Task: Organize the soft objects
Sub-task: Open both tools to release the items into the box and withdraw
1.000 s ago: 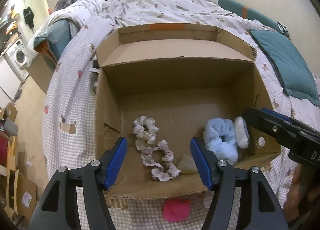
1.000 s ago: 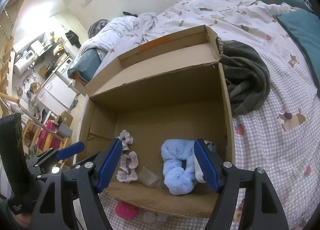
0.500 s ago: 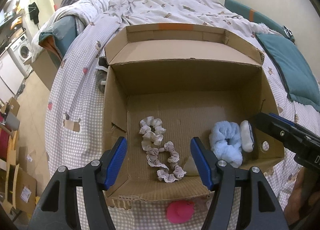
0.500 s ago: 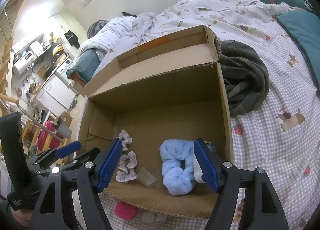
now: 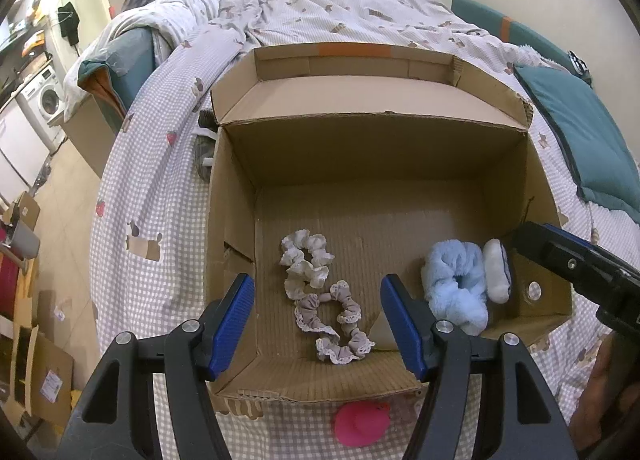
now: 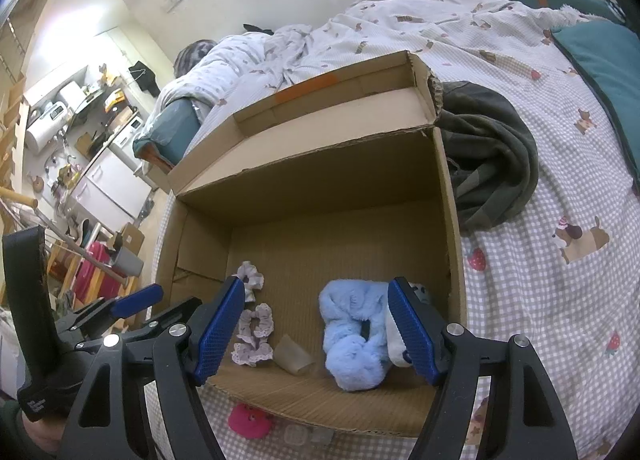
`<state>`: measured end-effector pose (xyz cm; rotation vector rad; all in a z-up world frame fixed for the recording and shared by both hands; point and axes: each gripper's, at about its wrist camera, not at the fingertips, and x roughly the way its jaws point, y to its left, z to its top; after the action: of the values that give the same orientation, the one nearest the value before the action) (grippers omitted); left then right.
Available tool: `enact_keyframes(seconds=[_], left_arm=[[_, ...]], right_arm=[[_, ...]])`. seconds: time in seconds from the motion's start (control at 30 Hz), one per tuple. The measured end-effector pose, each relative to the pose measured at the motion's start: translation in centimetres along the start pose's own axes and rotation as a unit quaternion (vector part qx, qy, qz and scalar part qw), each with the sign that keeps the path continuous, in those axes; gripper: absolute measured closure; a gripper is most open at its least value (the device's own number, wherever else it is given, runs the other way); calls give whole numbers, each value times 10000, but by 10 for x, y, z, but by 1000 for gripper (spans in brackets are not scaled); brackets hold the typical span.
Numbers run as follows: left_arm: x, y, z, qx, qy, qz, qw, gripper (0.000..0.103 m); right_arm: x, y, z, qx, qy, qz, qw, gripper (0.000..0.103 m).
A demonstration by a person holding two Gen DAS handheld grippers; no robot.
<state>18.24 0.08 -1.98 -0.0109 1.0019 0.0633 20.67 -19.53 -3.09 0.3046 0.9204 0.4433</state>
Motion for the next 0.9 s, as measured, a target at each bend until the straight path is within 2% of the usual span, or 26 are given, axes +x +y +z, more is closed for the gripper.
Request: enact_keyframes(seconds=[0.23,0.57,0.67,0.9], left_arm=[[0,3,1,-42,-12,-11,10000,40],[-26,24,-4,-236,-292,132,9992,40],[-34,32,-10,-298,-426,319,9981,40],[-48,41,-35,-444,-435,319,9976,40]], right_arm=[[-1,-1,0,33,-27,-5,10000,25],[-15,-4,-6,89,-65,-154,9998,25],[-24,0,-10,5,-101,-252,9996,25],[-43,7,-29,-178,-56,-333,9993,25]])
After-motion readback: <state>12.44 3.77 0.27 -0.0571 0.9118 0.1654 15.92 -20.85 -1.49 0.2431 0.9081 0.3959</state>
